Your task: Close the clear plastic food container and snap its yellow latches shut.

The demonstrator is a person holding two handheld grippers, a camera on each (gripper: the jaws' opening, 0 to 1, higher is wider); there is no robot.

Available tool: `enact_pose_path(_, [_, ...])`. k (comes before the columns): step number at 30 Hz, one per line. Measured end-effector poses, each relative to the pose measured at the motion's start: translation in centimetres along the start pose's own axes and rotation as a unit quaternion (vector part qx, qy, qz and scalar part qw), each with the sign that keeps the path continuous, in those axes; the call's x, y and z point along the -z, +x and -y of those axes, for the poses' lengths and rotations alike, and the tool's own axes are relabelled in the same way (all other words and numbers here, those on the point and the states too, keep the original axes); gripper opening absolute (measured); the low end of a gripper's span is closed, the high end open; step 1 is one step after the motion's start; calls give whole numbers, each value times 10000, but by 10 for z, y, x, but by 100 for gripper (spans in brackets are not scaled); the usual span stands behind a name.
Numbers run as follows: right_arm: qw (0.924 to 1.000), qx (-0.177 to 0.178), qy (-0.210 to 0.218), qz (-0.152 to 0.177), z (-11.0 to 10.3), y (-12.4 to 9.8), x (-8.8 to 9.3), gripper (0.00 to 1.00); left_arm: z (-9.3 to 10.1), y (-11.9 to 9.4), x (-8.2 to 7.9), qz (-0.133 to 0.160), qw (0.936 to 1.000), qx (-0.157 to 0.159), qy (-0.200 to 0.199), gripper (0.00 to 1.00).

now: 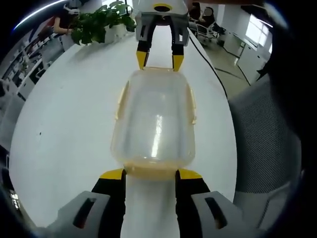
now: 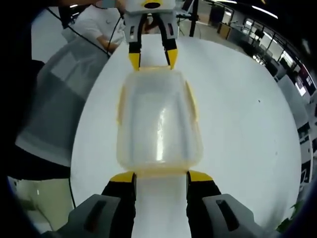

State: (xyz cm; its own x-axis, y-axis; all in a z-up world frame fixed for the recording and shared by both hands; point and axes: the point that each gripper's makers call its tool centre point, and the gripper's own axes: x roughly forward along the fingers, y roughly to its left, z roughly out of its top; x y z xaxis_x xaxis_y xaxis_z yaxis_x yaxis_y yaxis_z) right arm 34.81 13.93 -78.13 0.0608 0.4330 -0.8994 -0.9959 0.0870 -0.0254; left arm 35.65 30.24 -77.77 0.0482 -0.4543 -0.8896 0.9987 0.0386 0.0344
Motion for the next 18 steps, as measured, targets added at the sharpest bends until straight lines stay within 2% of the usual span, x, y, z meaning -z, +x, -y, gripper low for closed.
enact_pose_path(2, [10000, 2, 12, 31, 1, 0, 1, 39, 2, 3, 3, -82, 9999, 79, 93, 36])
enact_pose_path(3, [10000, 5, 36, 38, 1, -1, 1, 39, 0, 4, 3, -75, 10000, 19, 36, 35])
enact_pose_path(5, [9999, 20, 99, 60, 2, -1, 1, 39, 3, 4, 5, -87, 9999, 97, 76, 21])
enact_pose_path(6, [9999, 37, 104, 63, 2, -1, 2, 39, 3, 4, 5, -92, 9999, 100, 85, 20])
enact_pose_path(9, [9999, 41, 105, 60, 2, -1, 2, 39, 2, 4, 5, -85, 9999, 51, 79, 27])
enact_pose_path(14, [9999, 66, 142, 33, 2, -1, 2, 39, 0, 2, 9, -190, 9998, -6, 94, 27])
enact_pose_path(16, [9998, 78, 199, 48, 2, -2, 2, 39, -4, -1, 7, -118, 9999, -86, 49, 29])
enact_pose_path(18, [9995, 140, 263, 85, 2, -8, 1, 39, -4, -5, 2, 96, 9998, -101, -119, 31])
